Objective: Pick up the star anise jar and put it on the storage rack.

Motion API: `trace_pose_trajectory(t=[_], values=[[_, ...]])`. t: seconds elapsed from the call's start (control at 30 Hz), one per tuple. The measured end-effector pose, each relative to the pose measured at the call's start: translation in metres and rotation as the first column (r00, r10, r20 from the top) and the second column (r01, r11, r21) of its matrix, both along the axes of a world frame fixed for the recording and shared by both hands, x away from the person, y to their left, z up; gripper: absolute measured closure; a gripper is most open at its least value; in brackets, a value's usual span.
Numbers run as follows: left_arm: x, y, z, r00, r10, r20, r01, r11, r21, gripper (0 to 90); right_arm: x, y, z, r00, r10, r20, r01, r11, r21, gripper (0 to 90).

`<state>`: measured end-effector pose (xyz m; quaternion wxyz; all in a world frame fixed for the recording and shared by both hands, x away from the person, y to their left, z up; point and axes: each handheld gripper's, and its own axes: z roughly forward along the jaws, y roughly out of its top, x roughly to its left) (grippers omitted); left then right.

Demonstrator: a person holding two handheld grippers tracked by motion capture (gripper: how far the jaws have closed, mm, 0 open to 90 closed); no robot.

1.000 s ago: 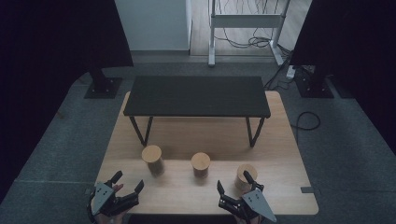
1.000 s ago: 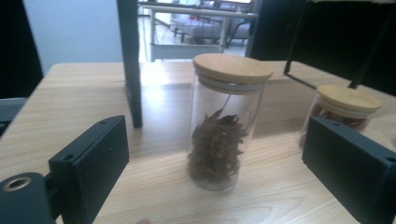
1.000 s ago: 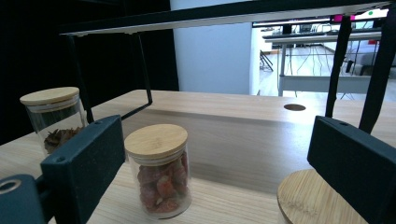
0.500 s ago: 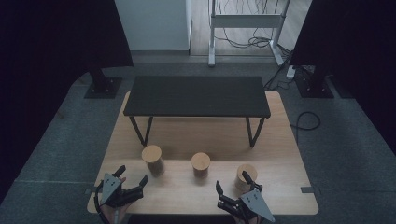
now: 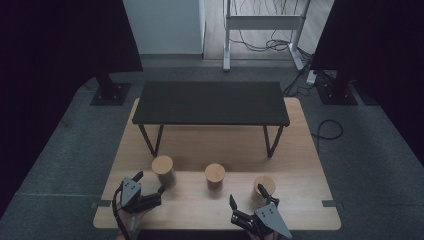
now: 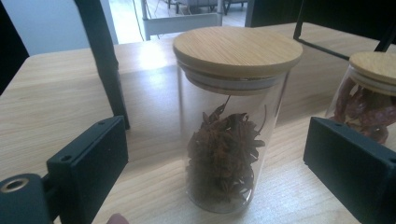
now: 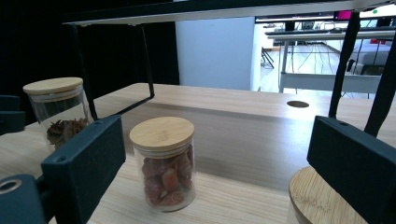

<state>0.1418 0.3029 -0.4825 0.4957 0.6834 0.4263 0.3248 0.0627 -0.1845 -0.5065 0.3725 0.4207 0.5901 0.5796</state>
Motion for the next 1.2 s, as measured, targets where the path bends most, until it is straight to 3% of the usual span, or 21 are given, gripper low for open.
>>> trace_pose_trajectory(t=[0.3,0.43,1.2], values=[[0.015,-0.01,-0.002,0.9997,0.005,-0.025,-0.004,0.9997,0.023,5.2,0.0,0.0,0.0,1.0,0.01,0.003,-0.009,1.0,-0.008,3.5],[0.022,-0.013,-0.004,0.9995,0.003,-0.033,-0.003,0.9999,0.015,5.6,0.0,0.001,0.0,0.9999,0.014,0.001,-0.014,1.0,-0.017,3.5],[0.042,-0.027,-0.005,0.9997,-0.007,-0.025,0.007,1.0,-0.003,7.0,0.0,0.002,-0.001,0.9998,0.021,0.0,-0.021,1.0,-0.021,3.5]])
